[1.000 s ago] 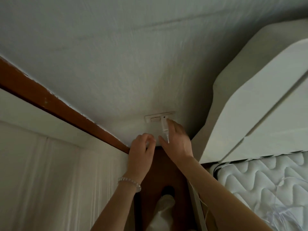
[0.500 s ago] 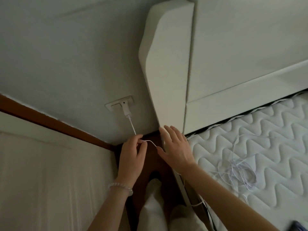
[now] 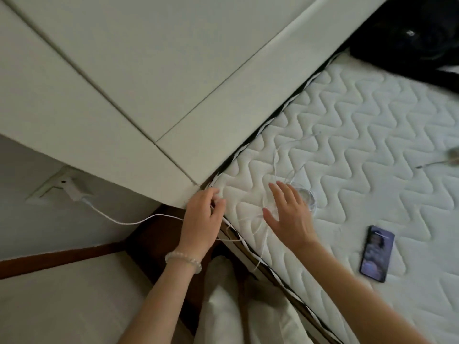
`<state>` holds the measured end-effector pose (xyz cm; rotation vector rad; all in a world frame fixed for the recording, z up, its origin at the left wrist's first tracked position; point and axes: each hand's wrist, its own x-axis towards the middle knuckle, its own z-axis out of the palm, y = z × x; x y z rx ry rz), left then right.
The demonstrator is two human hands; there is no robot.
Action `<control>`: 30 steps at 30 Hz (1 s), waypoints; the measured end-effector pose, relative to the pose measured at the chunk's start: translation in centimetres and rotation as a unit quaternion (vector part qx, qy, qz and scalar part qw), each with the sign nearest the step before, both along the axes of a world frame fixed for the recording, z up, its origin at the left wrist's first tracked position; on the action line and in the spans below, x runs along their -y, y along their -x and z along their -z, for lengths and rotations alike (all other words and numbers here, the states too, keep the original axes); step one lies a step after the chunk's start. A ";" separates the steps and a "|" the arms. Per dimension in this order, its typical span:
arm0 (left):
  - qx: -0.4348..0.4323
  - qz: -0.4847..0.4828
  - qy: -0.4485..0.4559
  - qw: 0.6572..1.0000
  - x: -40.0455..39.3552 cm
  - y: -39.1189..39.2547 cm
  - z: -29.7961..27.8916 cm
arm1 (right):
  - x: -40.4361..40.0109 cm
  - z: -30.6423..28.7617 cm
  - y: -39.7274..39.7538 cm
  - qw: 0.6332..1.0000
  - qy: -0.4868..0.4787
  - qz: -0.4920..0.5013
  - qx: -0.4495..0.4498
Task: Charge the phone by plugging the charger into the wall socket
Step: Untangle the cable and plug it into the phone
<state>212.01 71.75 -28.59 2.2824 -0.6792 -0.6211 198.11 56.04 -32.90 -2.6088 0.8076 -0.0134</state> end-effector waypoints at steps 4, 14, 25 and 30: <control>0.009 0.079 -0.015 0.997 4.3 0.5 0.9 | 3.0 0.9 3.8 0.994 0.010 0.110 0.016; -0.007 0.239 -0.050 0.970 11.1 2.6 8.7 | 5.0 6.5 12.1 0.952 0.030 0.305 0.006; -0.021 0.227 -0.154 0.962 9.3 2.4 18.1 | -0.1 14.4 11.2 0.955 -0.035 0.293 -0.014; -0.022 0.166 -0.134 0.977 6.4 1.2 18.4 | -1.2 14.5 8.3 0.970 -0.030 0.241 -0.005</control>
